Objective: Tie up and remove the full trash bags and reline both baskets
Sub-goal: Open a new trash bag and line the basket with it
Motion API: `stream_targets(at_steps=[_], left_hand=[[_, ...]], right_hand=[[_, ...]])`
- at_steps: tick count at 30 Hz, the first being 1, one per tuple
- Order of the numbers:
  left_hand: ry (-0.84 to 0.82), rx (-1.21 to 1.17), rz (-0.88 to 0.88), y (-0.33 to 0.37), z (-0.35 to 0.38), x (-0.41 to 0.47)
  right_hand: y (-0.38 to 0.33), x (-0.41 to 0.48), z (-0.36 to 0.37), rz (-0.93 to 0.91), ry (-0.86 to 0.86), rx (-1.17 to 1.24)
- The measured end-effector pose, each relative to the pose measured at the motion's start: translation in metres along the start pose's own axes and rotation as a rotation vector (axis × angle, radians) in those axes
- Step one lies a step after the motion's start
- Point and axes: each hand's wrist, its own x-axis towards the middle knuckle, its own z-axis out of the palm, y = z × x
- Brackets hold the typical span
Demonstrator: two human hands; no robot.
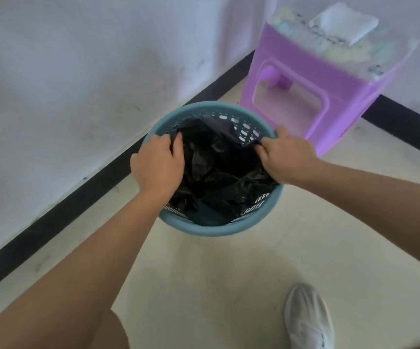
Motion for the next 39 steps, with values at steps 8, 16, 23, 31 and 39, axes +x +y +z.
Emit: stream_targets(at_steps=[8,16,23,31,39], left_hand=[[-0.168,-0.277,0.262,-0.028,-0.056,0.01],[-0.298,-0.455,-0.254,-0.037,-0.045,0.07],[-0.437,-1.016,-0.639,-0.041,-0.002,0.083],[-0.186,-0.053,0.27,-0.019,-0.018,0.062],[-0.956,0.117,0.474,0.004,0.01,0.026]], right_hand=[[0.014,0.004,-0.048,0.138,0.056,0.127],[0.013,0.051,-0.052,0.273,0.03,0.253],[0.009,0.1,-0.003,0.564,-0.006,0.774],[-0.001,0.077,-0.021,0.29,0.214,0.319],[0.009,0.079,-0.033,0.137,0.03,0.324]])
